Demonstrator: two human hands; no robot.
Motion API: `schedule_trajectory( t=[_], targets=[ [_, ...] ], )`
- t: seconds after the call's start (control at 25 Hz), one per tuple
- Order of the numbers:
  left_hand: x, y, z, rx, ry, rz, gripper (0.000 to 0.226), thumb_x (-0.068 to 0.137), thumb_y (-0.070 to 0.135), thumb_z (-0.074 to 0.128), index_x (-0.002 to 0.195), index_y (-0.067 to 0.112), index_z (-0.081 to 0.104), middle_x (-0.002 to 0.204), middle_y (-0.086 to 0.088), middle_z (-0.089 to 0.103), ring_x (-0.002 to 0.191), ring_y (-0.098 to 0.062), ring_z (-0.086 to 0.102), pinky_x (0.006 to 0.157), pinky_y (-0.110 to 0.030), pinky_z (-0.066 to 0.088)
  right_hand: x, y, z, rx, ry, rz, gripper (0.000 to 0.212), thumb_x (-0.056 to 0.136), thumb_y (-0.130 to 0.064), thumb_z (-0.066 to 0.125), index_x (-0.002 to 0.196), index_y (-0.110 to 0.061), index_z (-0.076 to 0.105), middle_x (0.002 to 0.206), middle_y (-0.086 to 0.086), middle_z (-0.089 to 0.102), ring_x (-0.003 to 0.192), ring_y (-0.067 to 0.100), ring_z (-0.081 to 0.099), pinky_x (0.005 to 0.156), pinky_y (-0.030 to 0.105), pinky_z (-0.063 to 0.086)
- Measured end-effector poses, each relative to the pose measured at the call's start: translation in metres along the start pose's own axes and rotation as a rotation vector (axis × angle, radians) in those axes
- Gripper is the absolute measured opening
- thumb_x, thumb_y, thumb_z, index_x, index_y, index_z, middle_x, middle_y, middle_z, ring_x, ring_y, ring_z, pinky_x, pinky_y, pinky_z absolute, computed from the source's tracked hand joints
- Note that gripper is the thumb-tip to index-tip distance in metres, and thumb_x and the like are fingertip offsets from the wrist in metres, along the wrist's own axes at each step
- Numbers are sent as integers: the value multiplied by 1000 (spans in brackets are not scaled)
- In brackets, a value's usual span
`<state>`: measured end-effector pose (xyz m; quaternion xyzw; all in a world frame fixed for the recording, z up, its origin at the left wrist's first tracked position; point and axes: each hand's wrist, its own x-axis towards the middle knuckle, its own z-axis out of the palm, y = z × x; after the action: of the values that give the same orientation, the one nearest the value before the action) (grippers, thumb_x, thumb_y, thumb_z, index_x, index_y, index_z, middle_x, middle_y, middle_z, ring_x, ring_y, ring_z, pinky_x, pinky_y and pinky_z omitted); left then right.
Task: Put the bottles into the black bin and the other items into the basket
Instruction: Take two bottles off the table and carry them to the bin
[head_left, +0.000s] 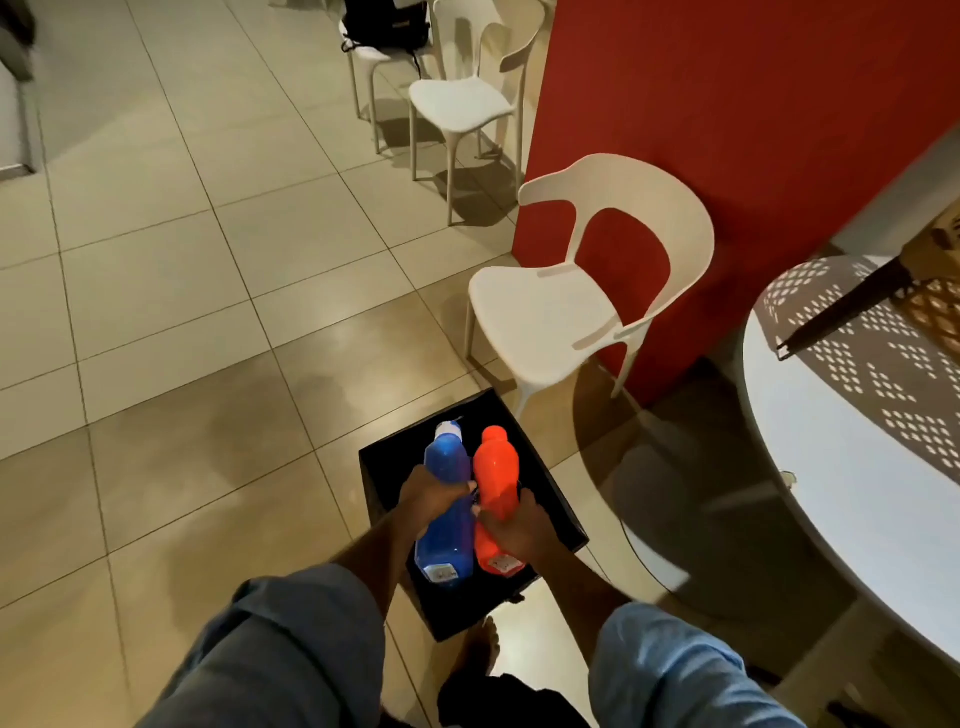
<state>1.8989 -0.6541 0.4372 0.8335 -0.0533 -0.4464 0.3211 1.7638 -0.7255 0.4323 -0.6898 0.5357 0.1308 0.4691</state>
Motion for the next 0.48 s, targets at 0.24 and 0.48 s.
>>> schedule_trajectory(
  t=[0.24, 0.48],
  targets=[
    [11, 17, -8, 352, -72, 153, 65, 88, 27, 69, 140, 2, 41, 141, -17, 49, 126, -30, 51, 93, -28, 41, 7, 4, -13, -61, 3, 1, 35, 90, -31, 61, 110, -4, 53, 105, 14, 61, 108, 31, 60, 87, 34, 47],
    [13, 28, -21, 503, -167, 307, 55, 92, 30, 63, 135, 0, 47, 137, -18, 53, 124, -31, 52, 98, -32, 42, -21, -1, -2, -43, 73, 61, 17, 91, -28, 59, 87, -15, 49, 81, 2, 53, 86, 18, 53, 77, 29, 42]
  ],
)
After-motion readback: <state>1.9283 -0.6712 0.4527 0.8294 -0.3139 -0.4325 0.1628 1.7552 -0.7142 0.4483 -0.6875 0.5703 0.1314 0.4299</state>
